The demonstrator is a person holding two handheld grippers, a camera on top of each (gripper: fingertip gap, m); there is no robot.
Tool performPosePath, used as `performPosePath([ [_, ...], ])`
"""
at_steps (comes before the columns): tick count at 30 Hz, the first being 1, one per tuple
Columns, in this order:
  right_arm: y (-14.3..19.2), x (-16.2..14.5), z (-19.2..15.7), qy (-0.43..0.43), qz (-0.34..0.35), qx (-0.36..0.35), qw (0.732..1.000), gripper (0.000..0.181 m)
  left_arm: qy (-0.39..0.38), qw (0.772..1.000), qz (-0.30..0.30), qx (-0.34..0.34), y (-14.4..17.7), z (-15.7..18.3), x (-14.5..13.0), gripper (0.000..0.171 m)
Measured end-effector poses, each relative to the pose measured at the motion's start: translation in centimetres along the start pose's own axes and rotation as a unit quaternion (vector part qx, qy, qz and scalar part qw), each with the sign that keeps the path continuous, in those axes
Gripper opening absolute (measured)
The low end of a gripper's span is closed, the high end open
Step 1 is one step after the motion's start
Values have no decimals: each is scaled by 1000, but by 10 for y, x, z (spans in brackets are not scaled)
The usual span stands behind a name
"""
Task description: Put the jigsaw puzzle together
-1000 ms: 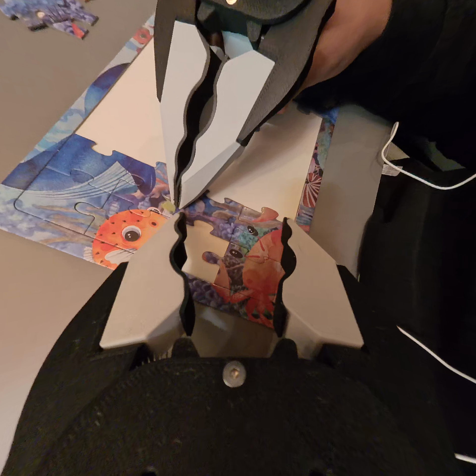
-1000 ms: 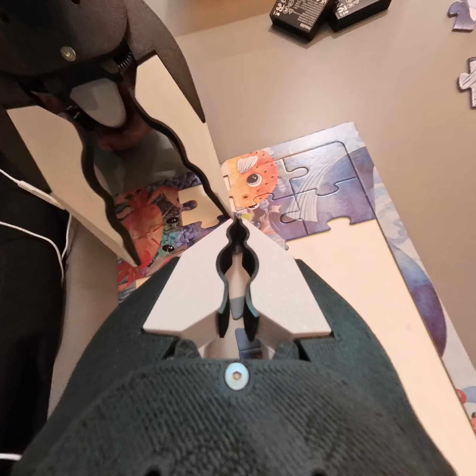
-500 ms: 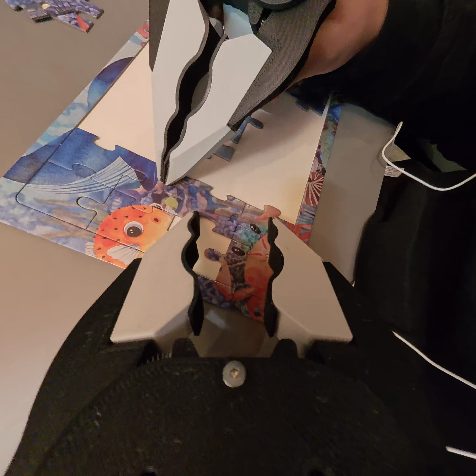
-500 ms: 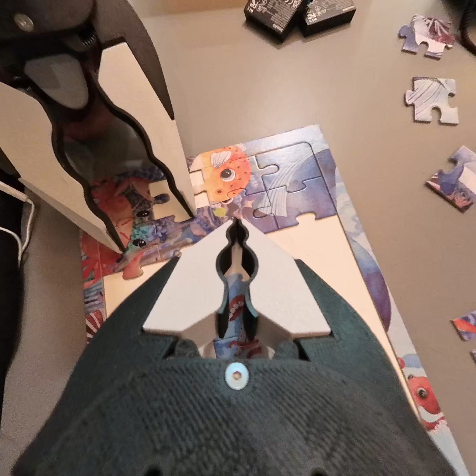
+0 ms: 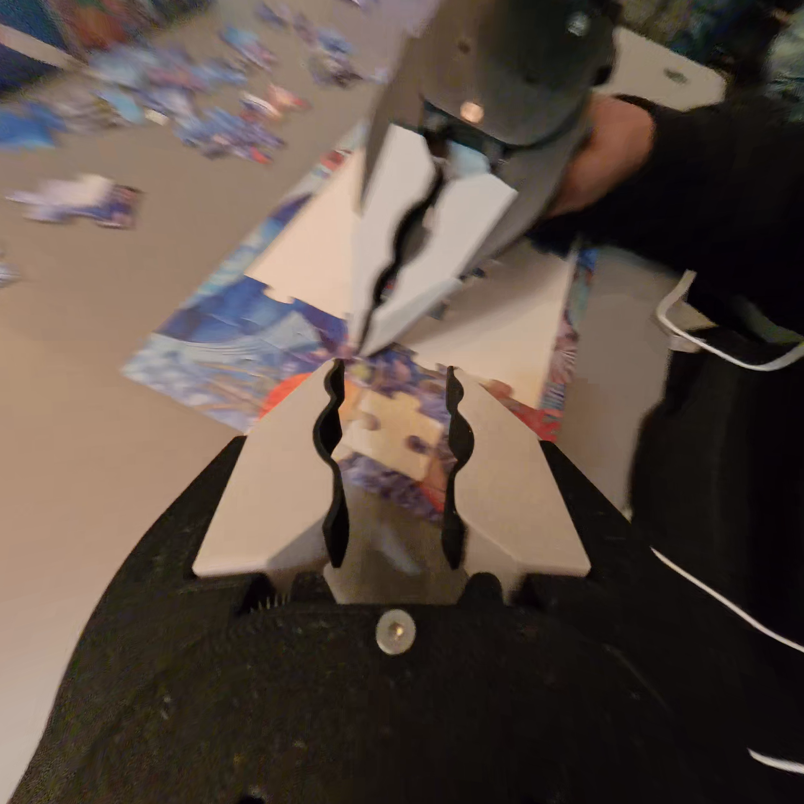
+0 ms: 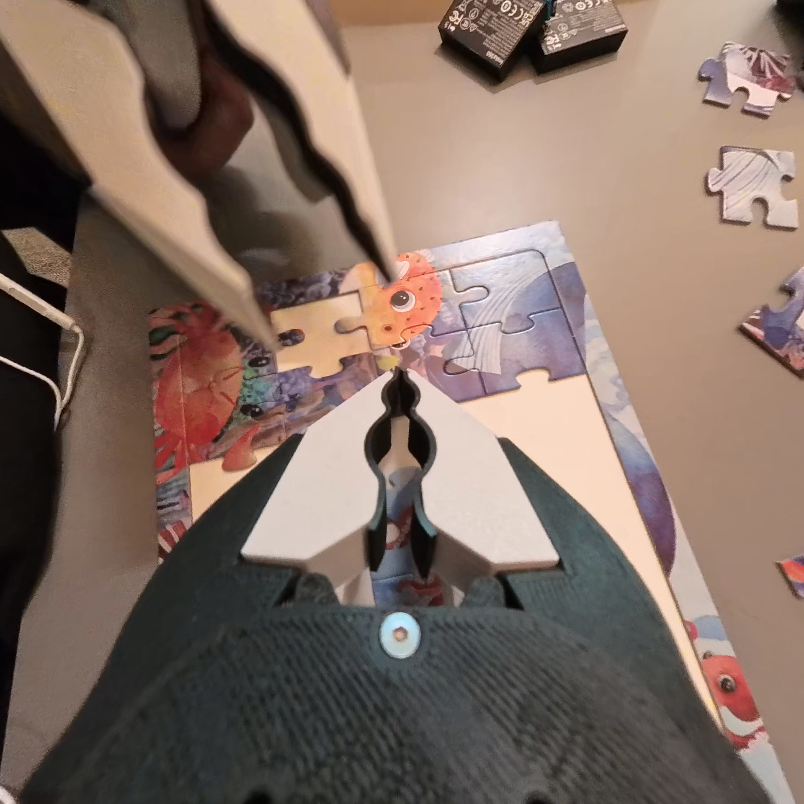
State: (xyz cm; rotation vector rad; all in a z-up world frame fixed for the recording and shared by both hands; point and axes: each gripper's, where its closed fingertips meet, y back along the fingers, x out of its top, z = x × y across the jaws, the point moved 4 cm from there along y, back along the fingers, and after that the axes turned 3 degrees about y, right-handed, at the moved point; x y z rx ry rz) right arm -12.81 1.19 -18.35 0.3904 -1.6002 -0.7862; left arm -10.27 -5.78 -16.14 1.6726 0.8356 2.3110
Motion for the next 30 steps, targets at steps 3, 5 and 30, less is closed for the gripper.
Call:
performPosePath([
  [3,-1,1,-3,2,3,8,1000,0,-27,997,-18,69,5,-24,3,45],
  [5,-1,1,-6,6,3,9,1000,0,-50,994,-57,75,-1,-30,-6,49],
  [30,-1,0,-14,37,5,10,999,0,-89,987,-100,88,-12,-45,-15,62],
])
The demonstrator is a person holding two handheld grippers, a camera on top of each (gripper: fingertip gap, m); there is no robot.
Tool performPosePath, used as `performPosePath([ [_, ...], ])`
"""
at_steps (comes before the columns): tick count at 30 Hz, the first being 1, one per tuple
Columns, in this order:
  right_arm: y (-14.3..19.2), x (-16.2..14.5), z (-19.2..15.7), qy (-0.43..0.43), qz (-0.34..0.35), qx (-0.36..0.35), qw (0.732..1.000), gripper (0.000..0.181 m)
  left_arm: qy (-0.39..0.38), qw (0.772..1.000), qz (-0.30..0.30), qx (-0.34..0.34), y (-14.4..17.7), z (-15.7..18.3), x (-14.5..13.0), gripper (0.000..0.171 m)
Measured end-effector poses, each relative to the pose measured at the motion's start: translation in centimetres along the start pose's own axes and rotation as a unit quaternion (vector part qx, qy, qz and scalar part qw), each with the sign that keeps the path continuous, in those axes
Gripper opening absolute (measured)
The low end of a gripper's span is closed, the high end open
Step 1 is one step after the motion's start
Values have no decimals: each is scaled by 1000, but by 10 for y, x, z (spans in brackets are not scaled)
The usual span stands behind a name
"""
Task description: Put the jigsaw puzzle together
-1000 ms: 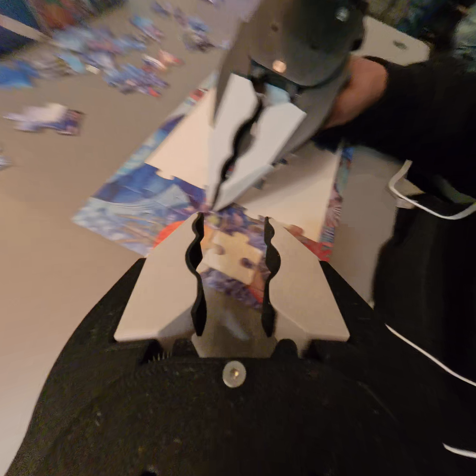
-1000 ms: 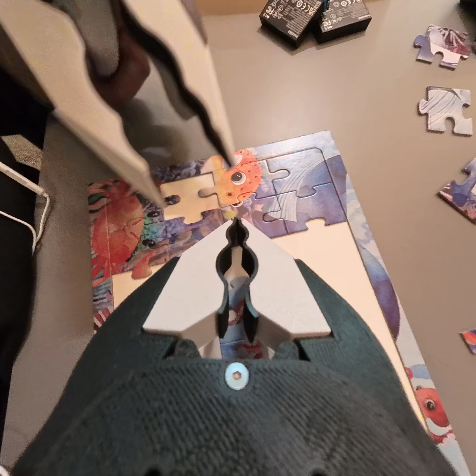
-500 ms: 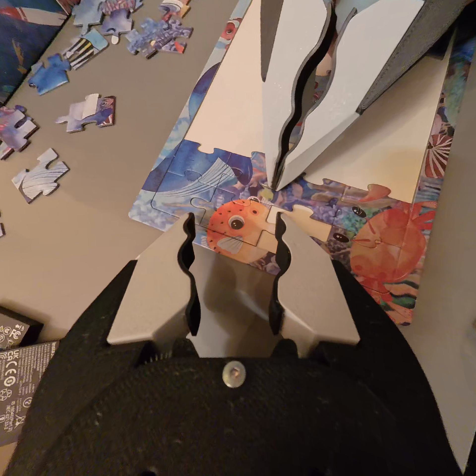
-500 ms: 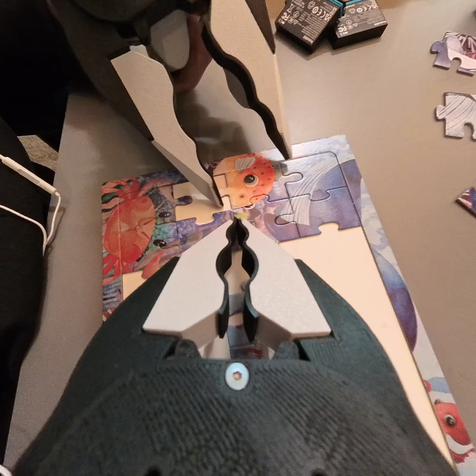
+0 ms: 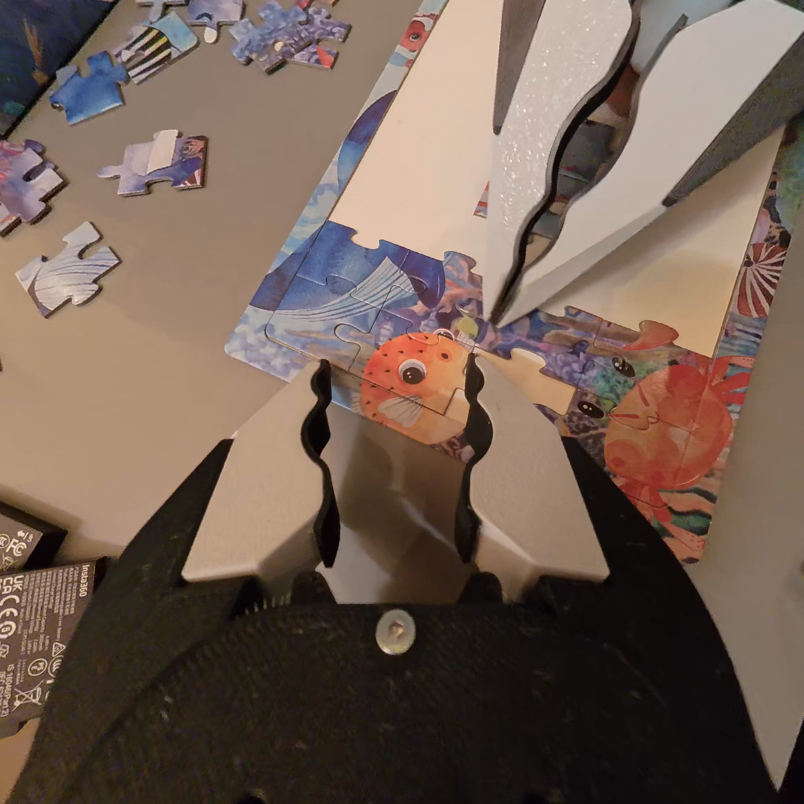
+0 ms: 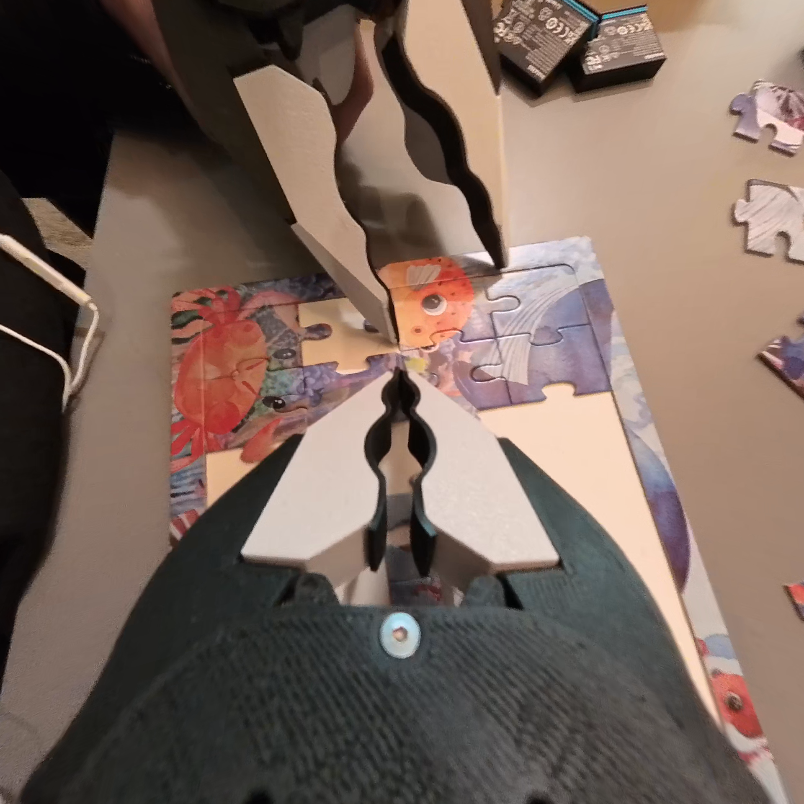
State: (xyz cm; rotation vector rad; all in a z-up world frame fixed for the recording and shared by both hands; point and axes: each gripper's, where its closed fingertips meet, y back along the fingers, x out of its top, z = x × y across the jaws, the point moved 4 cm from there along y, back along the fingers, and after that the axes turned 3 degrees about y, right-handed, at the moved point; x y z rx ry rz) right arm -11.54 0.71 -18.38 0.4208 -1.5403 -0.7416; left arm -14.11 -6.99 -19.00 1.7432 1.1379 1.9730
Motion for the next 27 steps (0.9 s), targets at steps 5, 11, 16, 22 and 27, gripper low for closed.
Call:
performPosePath([
  [5,4,-4,4,-15,1,5,1000,0,-10,1000,2,2,0,2,0,58],
  [11,2,-2,2,-5,-5,-1,1000,0,-20,1000,3,-1,0,5,1,53],
  [16,1,-1,2,6,-9,-8,1000,0,-24,1000,5,-6,1,6,1,49],
  [22,22,-15,20,-13,-14,-32,999,0,-17,1000,3,-11,1,5,1,49],
  [27,23,-21,19,30,-9,-49,998,21,-14,1000,2,-13,1,5,1,50],
])
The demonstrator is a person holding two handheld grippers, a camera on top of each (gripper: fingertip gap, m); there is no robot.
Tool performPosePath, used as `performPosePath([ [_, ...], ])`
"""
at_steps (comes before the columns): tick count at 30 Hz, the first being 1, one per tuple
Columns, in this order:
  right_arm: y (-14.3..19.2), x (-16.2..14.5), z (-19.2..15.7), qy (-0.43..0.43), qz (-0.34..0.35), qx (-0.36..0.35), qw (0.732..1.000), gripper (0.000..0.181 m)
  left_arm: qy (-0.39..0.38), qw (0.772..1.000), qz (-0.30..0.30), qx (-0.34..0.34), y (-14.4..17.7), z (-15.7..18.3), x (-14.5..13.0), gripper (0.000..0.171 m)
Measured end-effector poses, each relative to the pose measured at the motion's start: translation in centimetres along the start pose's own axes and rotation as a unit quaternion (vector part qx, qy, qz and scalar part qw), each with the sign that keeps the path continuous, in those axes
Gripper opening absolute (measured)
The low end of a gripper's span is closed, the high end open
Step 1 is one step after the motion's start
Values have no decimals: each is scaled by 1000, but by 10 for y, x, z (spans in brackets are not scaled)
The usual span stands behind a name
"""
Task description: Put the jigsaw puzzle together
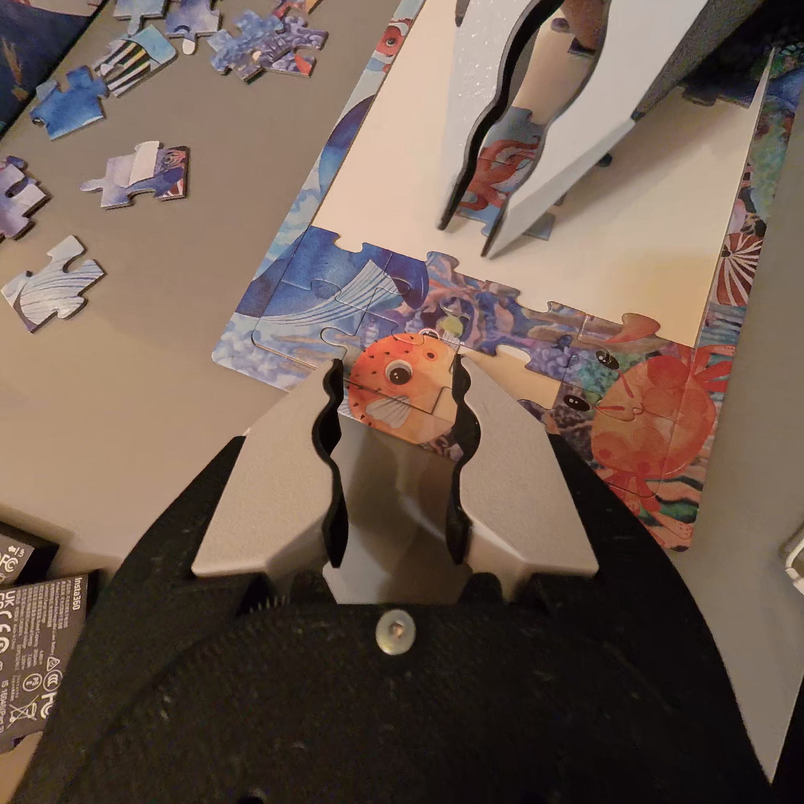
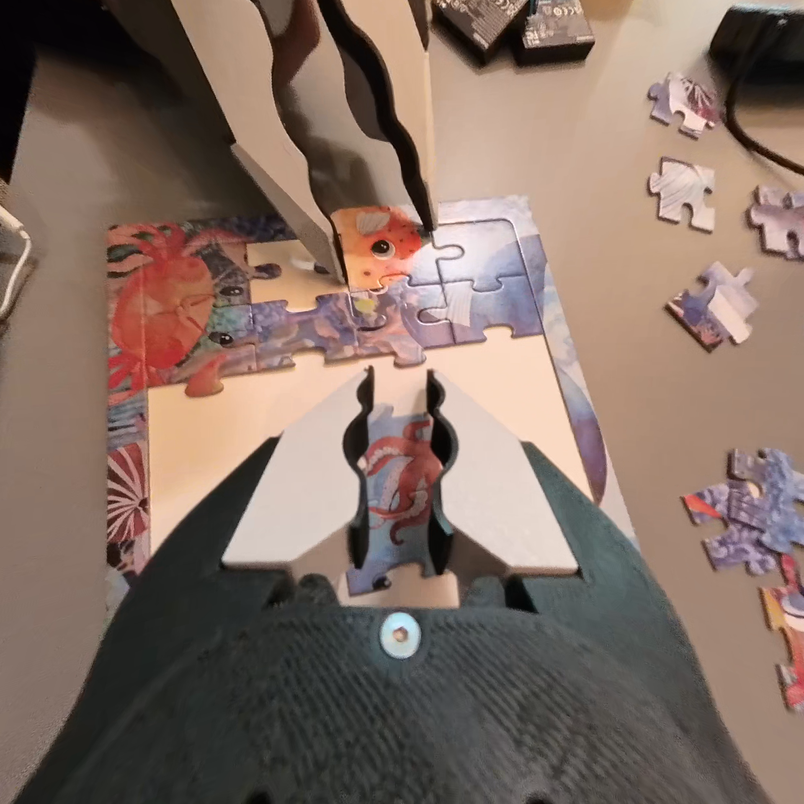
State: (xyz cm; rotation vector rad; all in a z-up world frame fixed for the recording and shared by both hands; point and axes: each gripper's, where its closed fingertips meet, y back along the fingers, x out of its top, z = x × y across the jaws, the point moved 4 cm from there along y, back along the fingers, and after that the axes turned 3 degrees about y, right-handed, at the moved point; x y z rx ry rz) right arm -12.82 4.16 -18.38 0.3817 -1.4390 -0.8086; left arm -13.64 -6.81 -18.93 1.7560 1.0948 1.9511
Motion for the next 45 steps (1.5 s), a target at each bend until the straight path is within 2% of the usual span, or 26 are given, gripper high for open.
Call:
performPosePath([
  [2,-3,2,-1,1,0,5,1000,28,-2,1000,0,1,0,0,0,50],
  [8,-6,3,0,-2,2,11,1000,28,-3,1000,1,3,0,0,0,50],
  [14,-10,6,8,11,1,-21,1000,22,-6,1000,2,5,0,0,0,49],
  [23,-11,6,12,-20,9,-5,1000,19,-3,1000,1,9,0,0,0,43],
  [29,-13,6,14,-7,5,-34,999,3,-17,1000,15,16,3,2,2,38],
  [35,-13,6,15,-26,7,-16,999,2,18,997,58,-54,4,18,18,38],
  [42,-14,7,14,-23,7,-18,1000,0,8,998,12,-63,-11,27,17,43],
  [45,-14,7,14,-24,7,-17,1000,0,3,998,11,-67,-12,30,18,43],
])
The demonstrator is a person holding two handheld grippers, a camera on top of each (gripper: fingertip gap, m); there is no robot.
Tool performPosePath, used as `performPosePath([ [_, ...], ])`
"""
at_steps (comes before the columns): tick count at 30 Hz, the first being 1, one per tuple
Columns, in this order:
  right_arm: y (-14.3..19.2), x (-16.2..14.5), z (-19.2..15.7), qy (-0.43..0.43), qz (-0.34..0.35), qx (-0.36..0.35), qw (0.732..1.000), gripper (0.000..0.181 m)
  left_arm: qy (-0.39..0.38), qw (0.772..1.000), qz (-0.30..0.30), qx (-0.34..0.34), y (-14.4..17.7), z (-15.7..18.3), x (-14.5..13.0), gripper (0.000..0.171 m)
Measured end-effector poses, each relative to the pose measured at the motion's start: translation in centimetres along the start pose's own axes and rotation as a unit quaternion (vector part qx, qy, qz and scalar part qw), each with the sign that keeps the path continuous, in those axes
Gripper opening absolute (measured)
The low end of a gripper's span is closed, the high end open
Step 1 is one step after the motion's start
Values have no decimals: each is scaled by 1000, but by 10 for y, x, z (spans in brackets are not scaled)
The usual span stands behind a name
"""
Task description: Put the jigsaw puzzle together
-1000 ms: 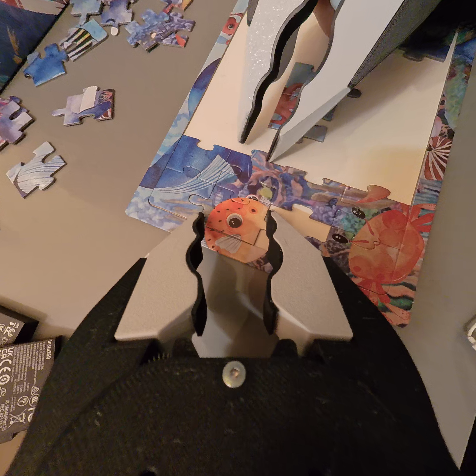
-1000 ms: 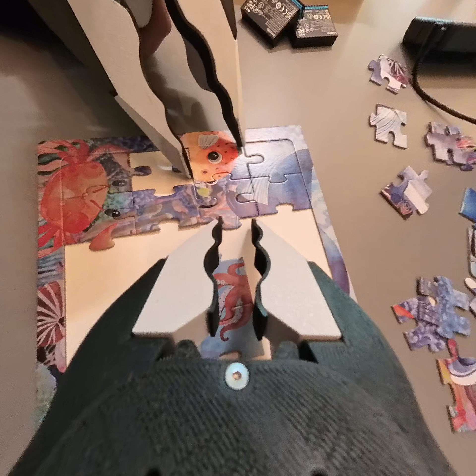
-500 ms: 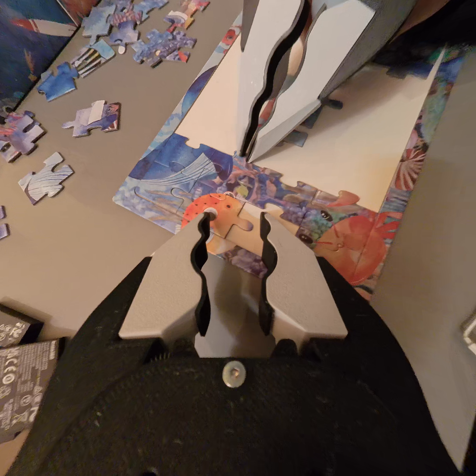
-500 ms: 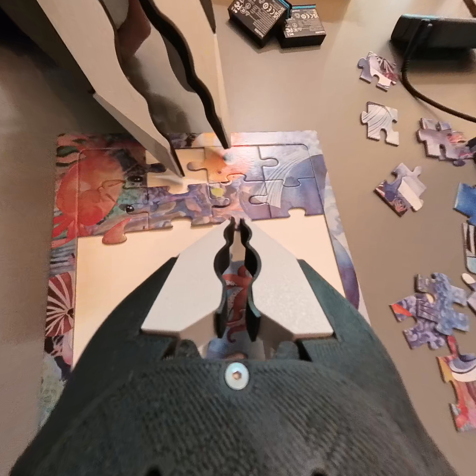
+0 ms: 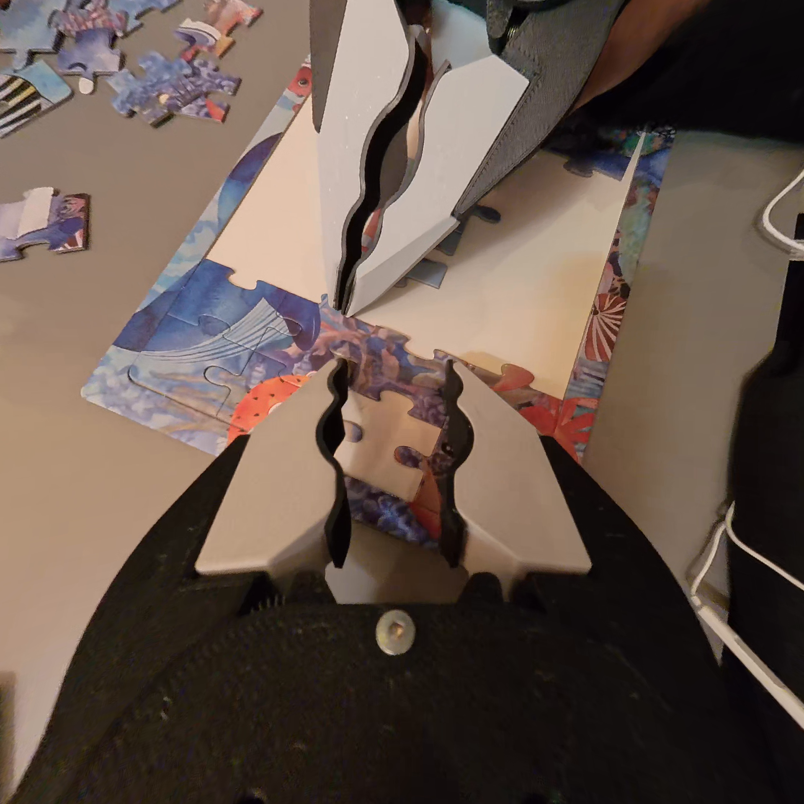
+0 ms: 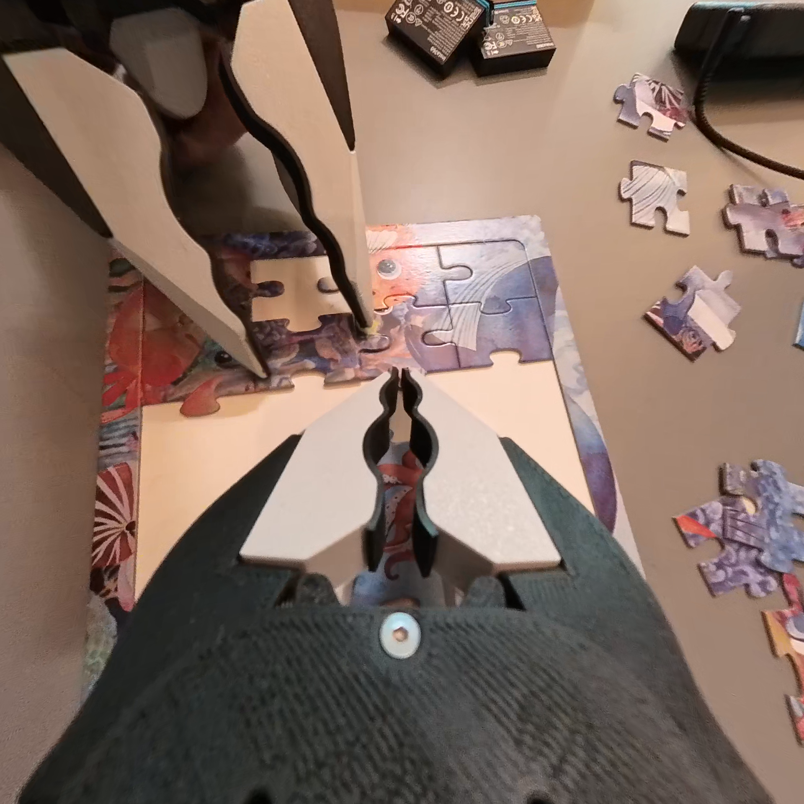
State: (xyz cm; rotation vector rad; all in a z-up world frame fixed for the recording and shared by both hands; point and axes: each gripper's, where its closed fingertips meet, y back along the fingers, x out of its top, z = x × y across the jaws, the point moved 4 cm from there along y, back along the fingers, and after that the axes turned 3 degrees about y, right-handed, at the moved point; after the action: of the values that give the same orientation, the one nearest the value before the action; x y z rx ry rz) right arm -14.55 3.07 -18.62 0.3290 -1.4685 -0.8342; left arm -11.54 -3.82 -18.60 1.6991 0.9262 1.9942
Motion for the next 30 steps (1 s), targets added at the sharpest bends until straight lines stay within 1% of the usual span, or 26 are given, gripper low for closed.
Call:
performPosePath([
  [3,0,0,0,-3,0,3,1000,0,2,1000,15,-12,2,2,4,45],
  [8,0,0,0,0,0,1,1000,0,-6,1000,-9,-13,-3,4,0,46],
  [30,0,0,0,2,0,2,1000,0,-10,1000,-11,-8,-2,5,-2,46],
])
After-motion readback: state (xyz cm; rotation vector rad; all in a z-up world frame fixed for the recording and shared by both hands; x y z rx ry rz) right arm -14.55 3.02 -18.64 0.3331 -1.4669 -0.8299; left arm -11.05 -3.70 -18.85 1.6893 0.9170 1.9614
